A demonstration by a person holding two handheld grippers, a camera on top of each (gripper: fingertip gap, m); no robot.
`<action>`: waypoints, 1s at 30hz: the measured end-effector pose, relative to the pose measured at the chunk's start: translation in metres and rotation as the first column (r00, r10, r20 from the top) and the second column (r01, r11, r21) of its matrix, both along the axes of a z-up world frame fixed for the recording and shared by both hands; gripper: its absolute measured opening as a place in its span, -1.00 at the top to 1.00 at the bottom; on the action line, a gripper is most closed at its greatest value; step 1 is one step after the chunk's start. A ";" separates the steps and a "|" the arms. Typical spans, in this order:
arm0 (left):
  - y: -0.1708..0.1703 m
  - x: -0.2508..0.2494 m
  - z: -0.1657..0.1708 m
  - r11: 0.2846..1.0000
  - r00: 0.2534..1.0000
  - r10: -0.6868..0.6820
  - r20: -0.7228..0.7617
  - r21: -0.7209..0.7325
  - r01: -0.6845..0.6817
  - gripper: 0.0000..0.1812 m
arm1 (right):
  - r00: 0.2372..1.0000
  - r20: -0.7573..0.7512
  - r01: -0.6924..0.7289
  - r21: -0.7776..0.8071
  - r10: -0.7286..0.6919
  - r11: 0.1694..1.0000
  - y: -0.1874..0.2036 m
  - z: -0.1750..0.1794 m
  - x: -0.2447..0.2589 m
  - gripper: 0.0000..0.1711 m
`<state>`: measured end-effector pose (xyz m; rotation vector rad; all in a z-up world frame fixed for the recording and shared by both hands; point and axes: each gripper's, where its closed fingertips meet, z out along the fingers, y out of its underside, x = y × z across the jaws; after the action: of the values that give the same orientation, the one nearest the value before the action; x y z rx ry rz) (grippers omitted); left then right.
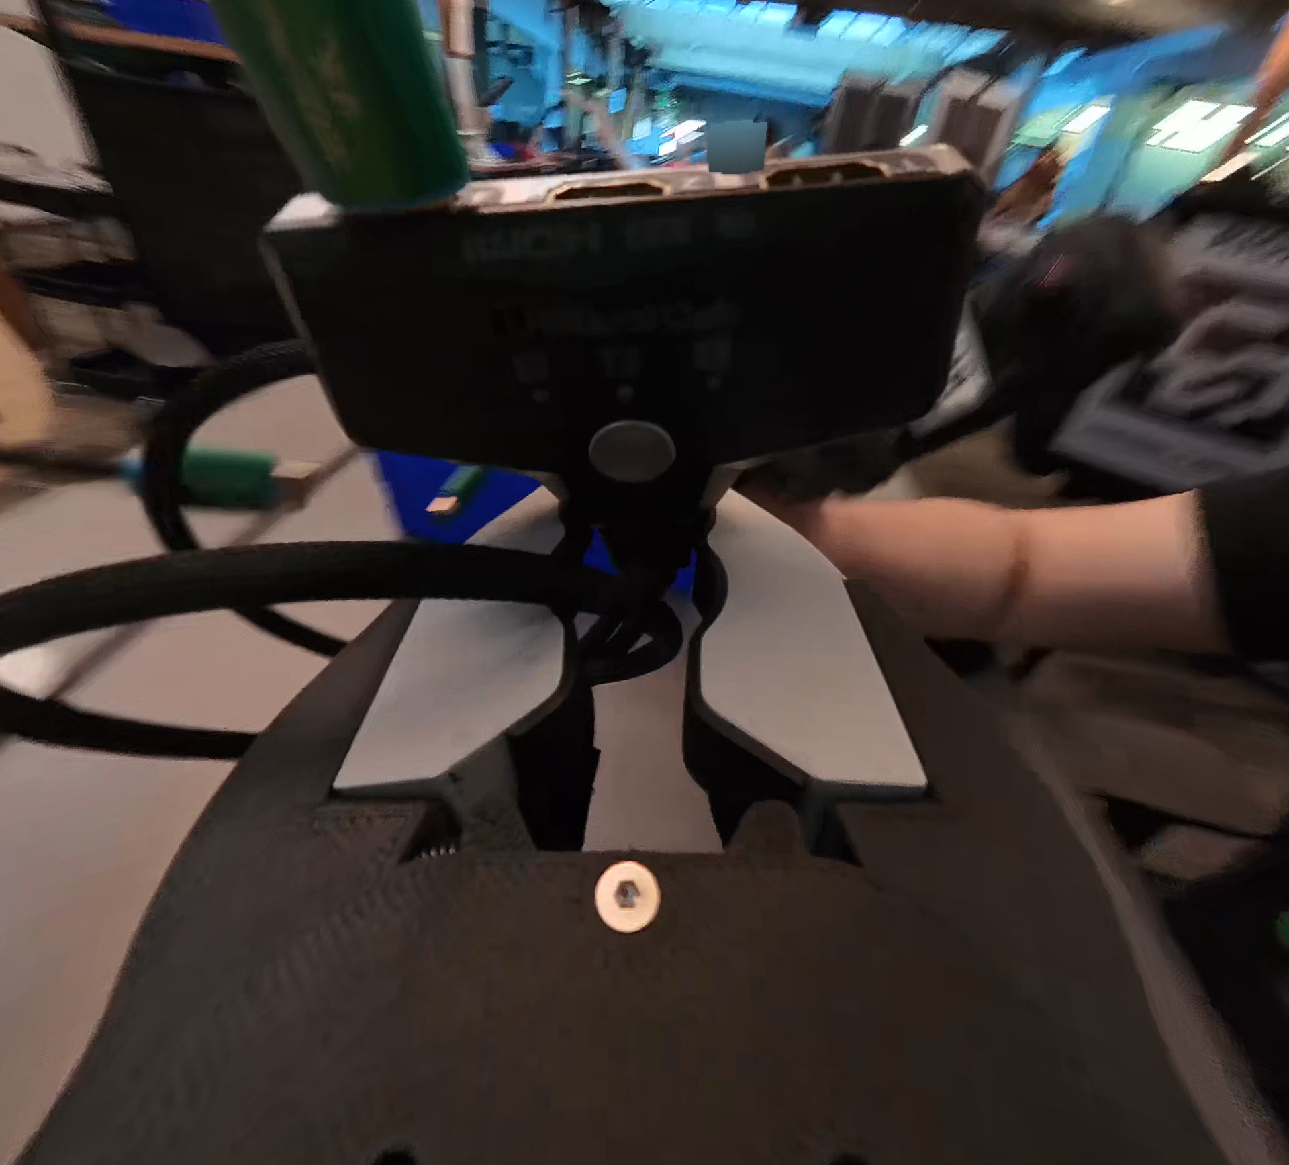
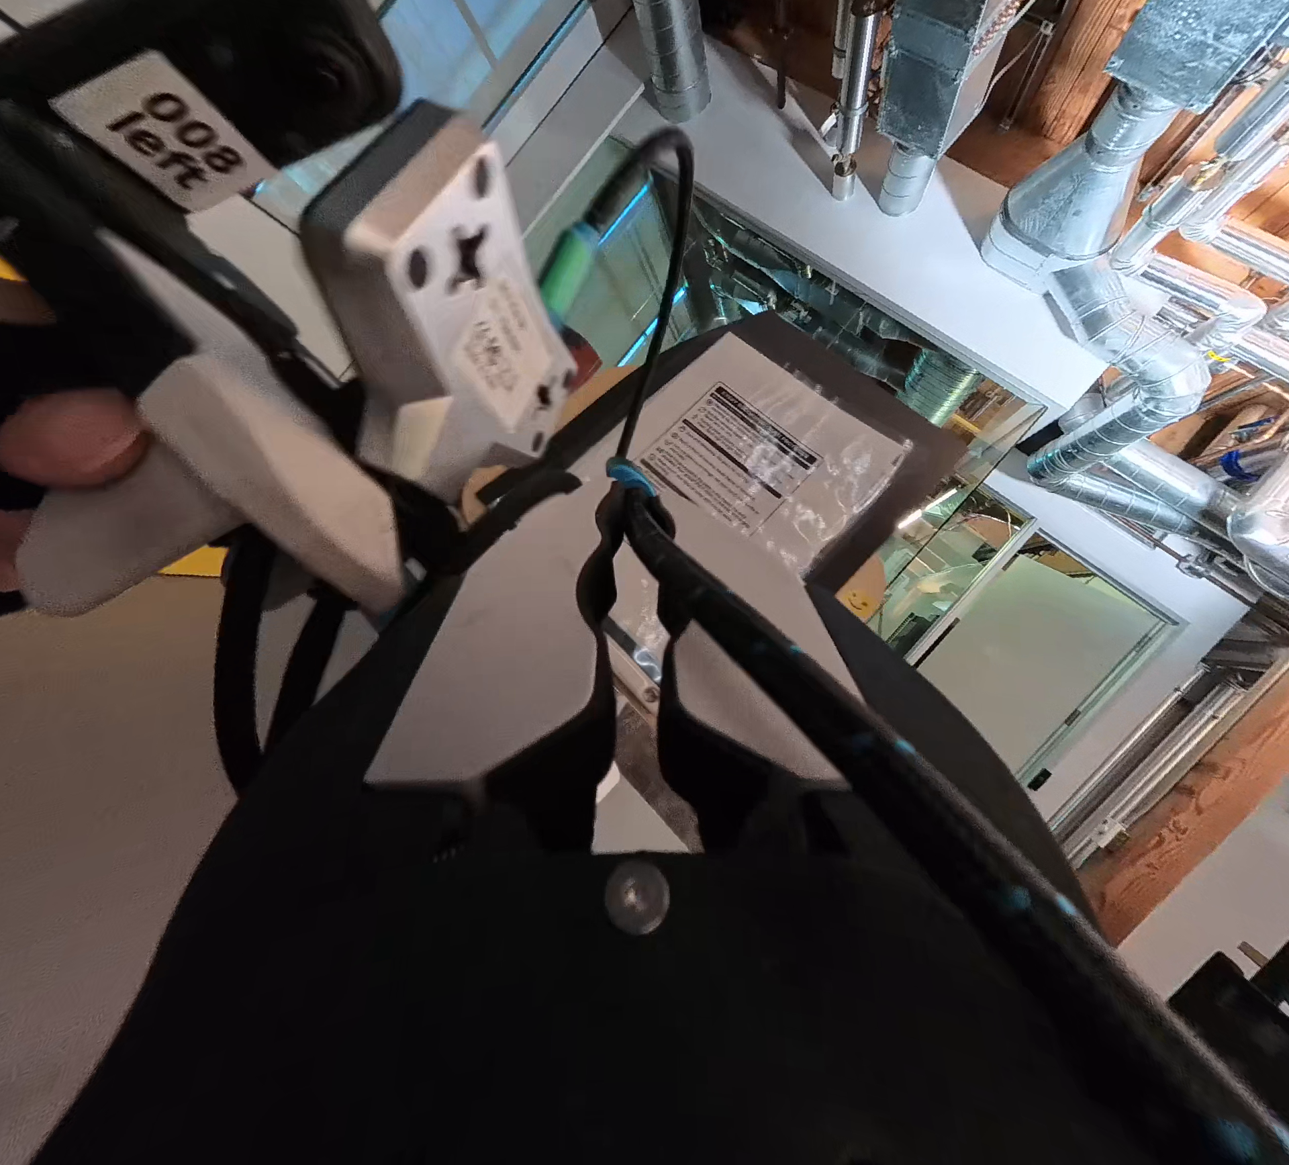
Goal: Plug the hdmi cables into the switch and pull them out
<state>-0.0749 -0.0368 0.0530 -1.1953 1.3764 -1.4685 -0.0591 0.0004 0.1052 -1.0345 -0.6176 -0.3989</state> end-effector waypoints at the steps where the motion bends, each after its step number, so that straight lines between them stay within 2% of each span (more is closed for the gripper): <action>1: 0.006 0.000 -0.004 0.997 0.999 0.045 -0.012 0.063 -0.044 0.71 | 1.000 -0.003 0.005 -0.006 -0.005 1.000 0.000 0.004 0.005 0.88; 3: 0.021 -0.001 -0.015 0.962 0.984 0.166 -0.065 0.232 -0.147 0.71 | 0.999 0.016 -0.029 -0.041 0.029 0.999 -0.002 0.010 0.012 0.92; 6: 0.039 -0.004 -0.029 0.868 0.948 0.301 -0.102 0.442 -0.227 0.72 | 0.990 0.058 -0.116 -0.157 0.127 0.981 -0.010 0.020 0.020 0.91; 10: 0.045 -0.005 -0.043 0.804 0.937 0.326 -0.124 0.558 -0.206 0.70 | 0.925 0.144 -0.293 -0.321 0.352 0.901 -0.049 0.025 0.012 0.92; 12: 0.047 -0.004 -0.053 0.775 0.929 0.338 -0.147 0.605 -0.186 0.69 | 0.851 0.212 -0.366 -0.418 0.481 0.831 -0.076 0.016 0.001 0.93; 14: 0.048 -0.003 -0.064 0.740 0.921 0.351 -0.169 0.652 -0.162 0.68 | 0.796 0.296 -0.375 -0.445 0.529 0.814 -0.094 0.010 -0.007 0.94; 18: 0.041 0.002 -0.078 0.726 0.926 0.319 -0.201 0.680 -0.103 0.72 | 0.709 0.431 -0.286 -0.549 0.559 0.786 -0.105 -0.017 -0.020 0.89; 21: 0.033 0.003 -0.084 0.718 0.932 0.279 -0.230 0.694 -0.043 0.72 | 0.653 0.529 -0.210 -0.561 0.542 0.801 -0.101 -0.035 -0.022 0.89; 25: 0.021 -0.002 -0.090 0.721 0.938 0.200 -0.284 0.691 0.056 0.73 | 0.587 0.542 -0.266 -0.573 0.602 0.775 -0.109 -0.043 -0.034 0.89; 30: 0.001 -0.013 -0.093 0.744 0.932 0.062 -0.358 0.639 0.196 0.73 | 0.550 0.583 -0.235 -0.580 0.599 0.780 -0.116 -0.047 -0.041 0.89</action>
<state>-0.0874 -0.0354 -0.0399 -0.9512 1.9926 -0.6703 -0.1004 -0.1157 0.0586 -1.0735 -1.7679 -0.2251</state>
